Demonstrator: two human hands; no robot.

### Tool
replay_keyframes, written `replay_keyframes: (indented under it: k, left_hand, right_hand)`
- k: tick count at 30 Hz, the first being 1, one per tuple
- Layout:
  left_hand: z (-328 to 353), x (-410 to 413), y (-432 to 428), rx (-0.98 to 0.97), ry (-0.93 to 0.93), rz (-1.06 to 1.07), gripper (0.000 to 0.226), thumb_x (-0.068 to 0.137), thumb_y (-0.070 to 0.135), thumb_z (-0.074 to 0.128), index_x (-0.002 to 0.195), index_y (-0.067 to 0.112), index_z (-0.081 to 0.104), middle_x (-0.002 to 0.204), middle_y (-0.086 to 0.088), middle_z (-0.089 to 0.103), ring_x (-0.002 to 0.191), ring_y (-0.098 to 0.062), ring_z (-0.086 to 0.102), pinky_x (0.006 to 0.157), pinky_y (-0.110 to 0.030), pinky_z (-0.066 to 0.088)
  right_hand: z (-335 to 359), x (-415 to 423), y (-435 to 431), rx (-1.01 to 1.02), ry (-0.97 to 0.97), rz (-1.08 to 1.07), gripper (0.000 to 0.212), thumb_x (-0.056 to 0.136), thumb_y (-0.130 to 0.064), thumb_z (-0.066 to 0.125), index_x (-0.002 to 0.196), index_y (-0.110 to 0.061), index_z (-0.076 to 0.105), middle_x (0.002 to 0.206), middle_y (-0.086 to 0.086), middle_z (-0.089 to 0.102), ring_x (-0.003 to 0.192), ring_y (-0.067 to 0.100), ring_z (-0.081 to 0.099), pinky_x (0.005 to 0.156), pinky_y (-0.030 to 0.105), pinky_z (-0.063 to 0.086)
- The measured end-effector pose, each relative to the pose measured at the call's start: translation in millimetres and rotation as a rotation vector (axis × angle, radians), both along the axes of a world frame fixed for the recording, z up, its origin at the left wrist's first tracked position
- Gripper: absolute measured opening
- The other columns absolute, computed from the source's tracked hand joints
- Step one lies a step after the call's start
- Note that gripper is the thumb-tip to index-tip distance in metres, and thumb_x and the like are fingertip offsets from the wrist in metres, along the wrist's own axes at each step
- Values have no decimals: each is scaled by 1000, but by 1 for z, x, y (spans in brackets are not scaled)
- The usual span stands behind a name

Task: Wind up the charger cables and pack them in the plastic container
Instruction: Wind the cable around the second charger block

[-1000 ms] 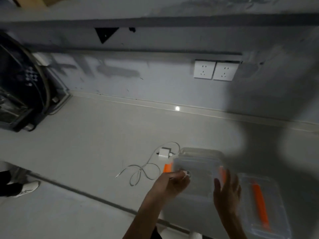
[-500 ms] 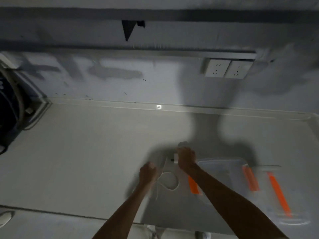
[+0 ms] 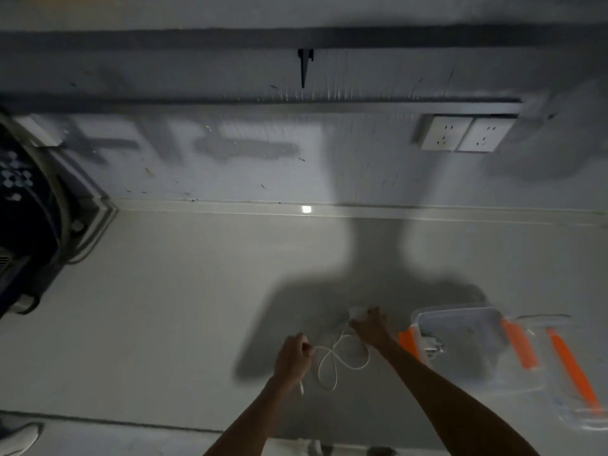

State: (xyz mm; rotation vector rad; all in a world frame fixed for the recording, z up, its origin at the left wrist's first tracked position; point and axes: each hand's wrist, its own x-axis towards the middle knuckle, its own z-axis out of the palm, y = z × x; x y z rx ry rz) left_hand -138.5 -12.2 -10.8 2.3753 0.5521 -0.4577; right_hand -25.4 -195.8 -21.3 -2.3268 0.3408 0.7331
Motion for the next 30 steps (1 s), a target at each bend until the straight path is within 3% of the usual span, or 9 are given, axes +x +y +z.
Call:
replay_keyframes:
  k: [3, 5, 7, 9, 13, 17, 20, 25, 30]
  left_hand:
    - [27, 17, 10, 4, -25, -78, 26, 90, 14, 45, 110, 10, 62, 117, -13, 64, 113, -31, 59, 93, -35, 46]
    - [61, 32, 6, -25, -133, -49, 33, 91, 20, 42, 112, 7, 63, 115, -17, 63, 110, -33, 60, 94, -35, 44]
    - [115, 51, -8, -242, -275, 27, 32, 89, 28, 47, 104, 8, 67, 104, -24, 67, 94, -37, 64, 85, -31, 46]
    - [180, 69, -29, -448, -399, 53, 19, 89, 29, 58, 101, 15, 64, 97, -15, 67, 83, -29, 62, 74, -23, 47]
    - [293, 93, -70, -753, -516, 16, 32, 94, 35, 59, 114, 11, 64, 98, -4, 71, 90, -18, 70, 74, -23, 56]
    - [366, 92, -100, -702, -634, 4, 34, 91, 38, 62, 102, 6, 64, 85, -13, 65, 80, -17, 67, 75, -24, 53]
    - [410, 88, -121, -718, -735, 5, 18, 94, 31, 57, 104, 20, 66, 91, 0, 74, 81, -9, 72, 72, -15, 55]
    - [457, 105, -146, -782, -952, 140, 24, 96, 24, 56, 104, 3, 65, 86, -1, 72, 74, -9, 70, 81, -30, 57]
    - [464, 102, -151, -446, -1104, 109, 15, 96, 18, 57, 109, 12, 61, 95, 2, 69, 83, -5, 67, 72, -21, 53]
  right_hand:
    - [37, 18, 3, 472, -81, -230, 50, 71, -17, 76, 107, -5, 43, 78, 15, 54, 40, 10, 51, 38, 24, 42]
    - [82, 29, 9, 649, -200, -249, 43, 80, 3, 69, 113, 3, 41, 68, 11, 50, 31, 2, 44, 33, 17, 35]
    - [135, 36, 7, 696, -346, -222, 46, 75, 4, 75, 110, -2, 46, 65, 13, 52, 34, 4, 46, 37, 20, 38]
    - [192, 38, 1, 708, -504, -184, 48, 72, -1, 80, 108, -12, 50, 78, 16, 56, 48, 12, 55, 45, 22, 44]
    - [282, 28, -21, 730, -726, -24, 53, 71, -10, 82, 106, -32, 49, 102, 14, 52, 71, 30, 66, 58, 28, 54]
    - [345, 11, -58, 789, -801, 123, 62, 75, -10, 79, 123, -34, 47, 110, 5, 47, 78, 22, 67, 66, 24, 56]
    - [380, 9, -89, 918, -756, 193, 60, 80, -17, 75, 130, -35, 46, 110, 2, 57, 79, 17, 67, 63, 22, 53]
    - [388, -6, -125, 939, -613, 475, 20, 90, -31, 52, 102, -20, 63, 63, -1, 65, 58, 6, 54, 57, 14, 38]
    - [388, -25, -148, 976, -560, 624, 17, 96, -31, 50, 99, -27, 66, 53, -4, 51, 56, 12, 47, 62, 25, 38]
